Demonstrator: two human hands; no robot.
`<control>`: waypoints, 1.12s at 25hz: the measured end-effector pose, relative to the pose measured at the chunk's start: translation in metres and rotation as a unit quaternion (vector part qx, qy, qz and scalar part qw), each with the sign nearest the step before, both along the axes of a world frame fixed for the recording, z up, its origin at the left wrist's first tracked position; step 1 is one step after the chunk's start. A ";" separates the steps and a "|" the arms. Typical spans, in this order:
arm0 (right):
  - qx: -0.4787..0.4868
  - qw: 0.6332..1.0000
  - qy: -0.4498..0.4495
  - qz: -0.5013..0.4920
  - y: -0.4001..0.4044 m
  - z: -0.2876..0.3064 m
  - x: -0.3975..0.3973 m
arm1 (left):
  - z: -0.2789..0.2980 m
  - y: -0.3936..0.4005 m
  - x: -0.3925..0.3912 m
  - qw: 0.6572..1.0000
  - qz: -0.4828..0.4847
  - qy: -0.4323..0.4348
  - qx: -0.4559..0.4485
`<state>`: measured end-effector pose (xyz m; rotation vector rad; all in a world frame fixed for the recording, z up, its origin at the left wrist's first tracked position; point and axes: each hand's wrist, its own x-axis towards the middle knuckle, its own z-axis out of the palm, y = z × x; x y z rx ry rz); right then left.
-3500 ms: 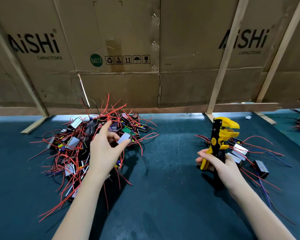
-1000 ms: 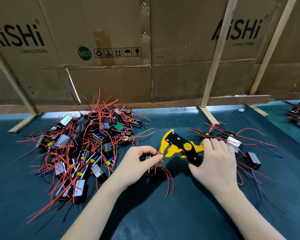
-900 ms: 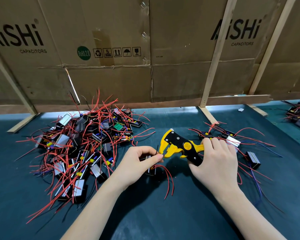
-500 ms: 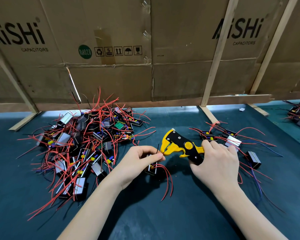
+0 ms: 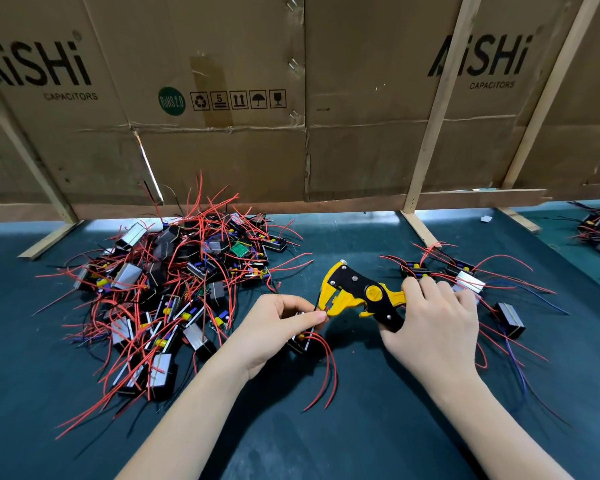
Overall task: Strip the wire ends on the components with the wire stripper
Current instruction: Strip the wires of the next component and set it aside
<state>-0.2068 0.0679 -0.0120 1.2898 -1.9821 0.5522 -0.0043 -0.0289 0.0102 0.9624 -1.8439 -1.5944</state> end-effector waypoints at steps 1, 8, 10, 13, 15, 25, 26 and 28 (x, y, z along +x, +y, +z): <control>-0.001 1.000 0.004 0.001 0.000 0.000 -0.001 | 0.000 0.000 0.000 1.000 -0.004 0.000 0.005; 0.011 1.000 -0.008 0.006 0.001 -0.001 -0.001 | -0.002 -0.003 0.001 1.000 -0.018 0.004 0.021; 0.016 1.000 -0.013 0.007 0.000 0.000 0.000 | -0.001 -0.004 0.001 0.999 -0.026 0.010 0.035; 0.016 1.000 -0.013 0.008 0.000 0.001 0.002 | -0.001 -0.005 0.001 0.998 -0.022 0.018 0.057; 0.020 1.000 -0.006 0.006 0.000 0.001 0.004 | -0.001 -0.005 0.001 0.998 -0.012 0.010 0.054; 0.028 0.999 0.009 0.015 -0.001 -0.001 0.005 | 0.003 -0.004 0.002 0.997 -0.017 -0.015 0.070; 0.027 0.999 0.007 0.017 -0.001 -0.001 0.005 | 0.003 -0.003 0.003 0.997 -0.018 -0.016 0.076; 0.029 0.999 0.005 0.019 -0.001 -0.002 0.006 | 0.003 -0.003 0.003 0.996 -0.018 -0.018 0.089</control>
